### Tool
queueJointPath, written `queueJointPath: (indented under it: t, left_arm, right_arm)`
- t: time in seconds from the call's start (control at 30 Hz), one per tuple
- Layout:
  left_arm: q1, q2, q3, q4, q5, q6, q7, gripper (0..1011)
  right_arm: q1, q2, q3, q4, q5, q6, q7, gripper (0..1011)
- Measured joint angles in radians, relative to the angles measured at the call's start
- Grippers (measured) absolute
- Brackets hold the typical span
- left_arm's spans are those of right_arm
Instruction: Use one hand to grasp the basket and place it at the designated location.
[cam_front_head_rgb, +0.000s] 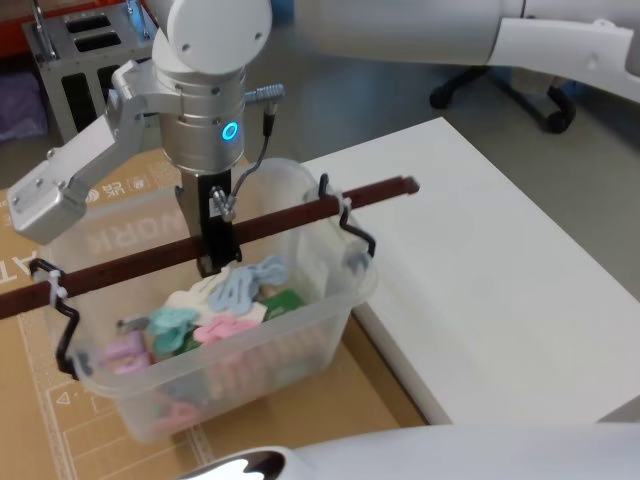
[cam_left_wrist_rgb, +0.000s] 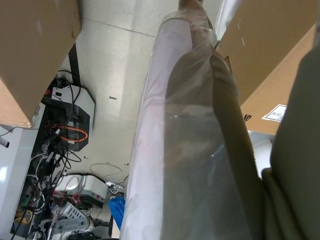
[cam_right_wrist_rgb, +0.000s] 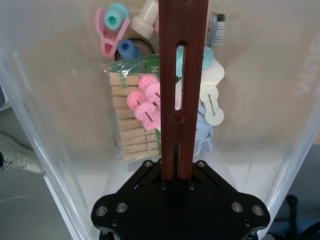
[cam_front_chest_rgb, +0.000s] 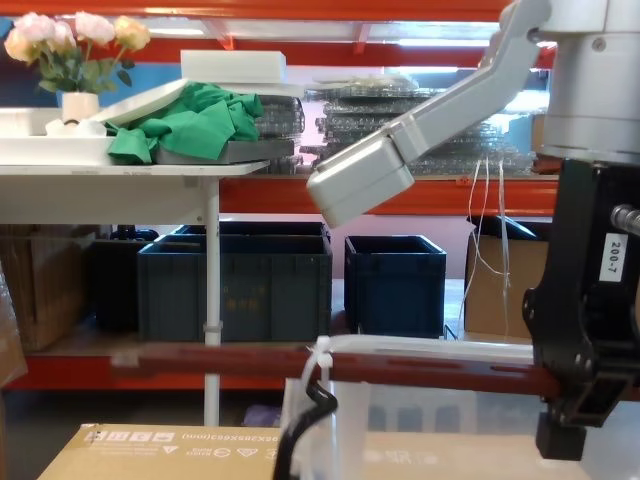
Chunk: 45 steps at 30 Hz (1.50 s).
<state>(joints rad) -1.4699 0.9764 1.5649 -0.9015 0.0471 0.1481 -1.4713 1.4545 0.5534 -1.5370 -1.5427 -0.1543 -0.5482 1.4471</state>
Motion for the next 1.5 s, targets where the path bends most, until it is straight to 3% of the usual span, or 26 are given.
queueJointPath:
  t: [0.13, 0.67, 1.0, 1.5]
  left_arm:
    - [0.000, 0.000, 0.000, 0.000, 0.000, 0.000, 0.000, 0]
    - [0.000, 0.000, 0.000, 0.000, 0.000, 0.000, 0.000, 0]
    - [0.000, 0.000, 0.000, 0.000, 0.000, 0.000, 0.000, 0]
    - [0.000, 0.000, 0.000, 0.000, 0.000, 0.000, 0.000, 0]
  right_arm:
    - [-0.004, 0.006, -0.003, -0.014, -0.013, 0.016, -0.030, 0]
    - [-0.007, 0.015, -0.015, -0.030, -0.023, 0.030, -0.061, 0]
    - [-0.035, 0.013, -0.029, -0.073, -0.102, 0.071, -0.098, 0]
    - [-0.051, -0.012, -0.037, -0.065, -0.135, 0.079, -0.108, 0]
